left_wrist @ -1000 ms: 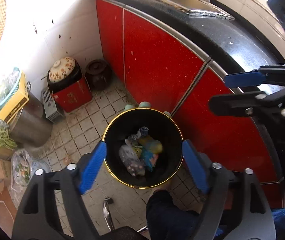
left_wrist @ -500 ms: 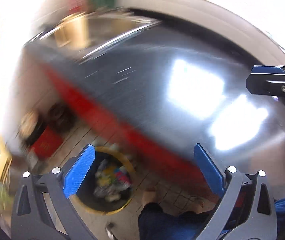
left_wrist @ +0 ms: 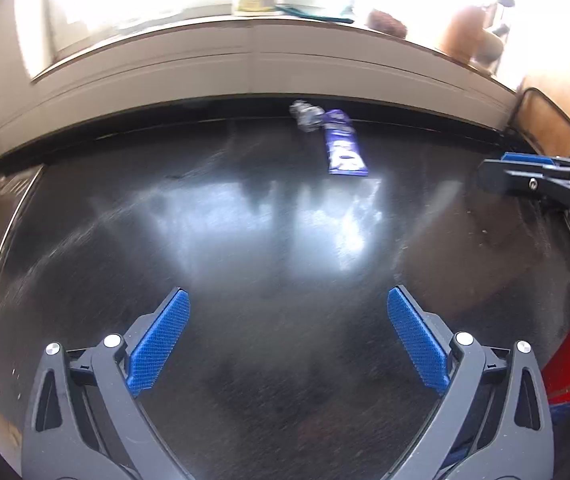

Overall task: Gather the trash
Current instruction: 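Return both open tools over the counter toward the purple tube and foil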

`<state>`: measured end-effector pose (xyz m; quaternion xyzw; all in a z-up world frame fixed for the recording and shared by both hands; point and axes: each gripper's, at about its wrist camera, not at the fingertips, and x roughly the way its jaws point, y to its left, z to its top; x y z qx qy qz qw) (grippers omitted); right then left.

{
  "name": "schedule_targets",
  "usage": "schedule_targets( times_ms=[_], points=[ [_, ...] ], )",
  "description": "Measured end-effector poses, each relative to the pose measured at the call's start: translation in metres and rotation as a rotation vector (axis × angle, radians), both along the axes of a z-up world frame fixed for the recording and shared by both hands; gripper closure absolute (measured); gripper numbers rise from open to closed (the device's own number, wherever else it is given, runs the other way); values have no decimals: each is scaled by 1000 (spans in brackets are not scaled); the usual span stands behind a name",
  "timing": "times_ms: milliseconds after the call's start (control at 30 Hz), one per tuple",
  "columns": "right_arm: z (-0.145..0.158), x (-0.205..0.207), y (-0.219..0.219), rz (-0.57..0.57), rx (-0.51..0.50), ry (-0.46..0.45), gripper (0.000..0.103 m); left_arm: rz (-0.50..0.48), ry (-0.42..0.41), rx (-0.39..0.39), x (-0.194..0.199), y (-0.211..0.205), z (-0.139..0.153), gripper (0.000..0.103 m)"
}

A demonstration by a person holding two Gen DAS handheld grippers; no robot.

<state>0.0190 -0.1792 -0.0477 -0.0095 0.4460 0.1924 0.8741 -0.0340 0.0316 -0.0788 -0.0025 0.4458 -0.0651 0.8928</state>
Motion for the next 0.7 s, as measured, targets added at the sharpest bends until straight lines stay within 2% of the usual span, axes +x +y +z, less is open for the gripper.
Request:
schedule_targets(
  times_ms=[167, 367, 567, 700],
  points=[
    [-8, 5, -21, -59, 25, 13, 21, -55, 10, 8, 17, -22, 2, 7],
    [-10, 16, -19, -61, 39, 22, 21, -63, 39, 21, 34, -21, -1, 7],
    [-27, 55, -7, -74, 47, 79, 21, -59, 47, 14, 70, -12, -12, 7],
    [-46, 88, 4, -72, 13, 107, 21, -48, 62, -2, 104, -2, -28, 7]
  ],
)
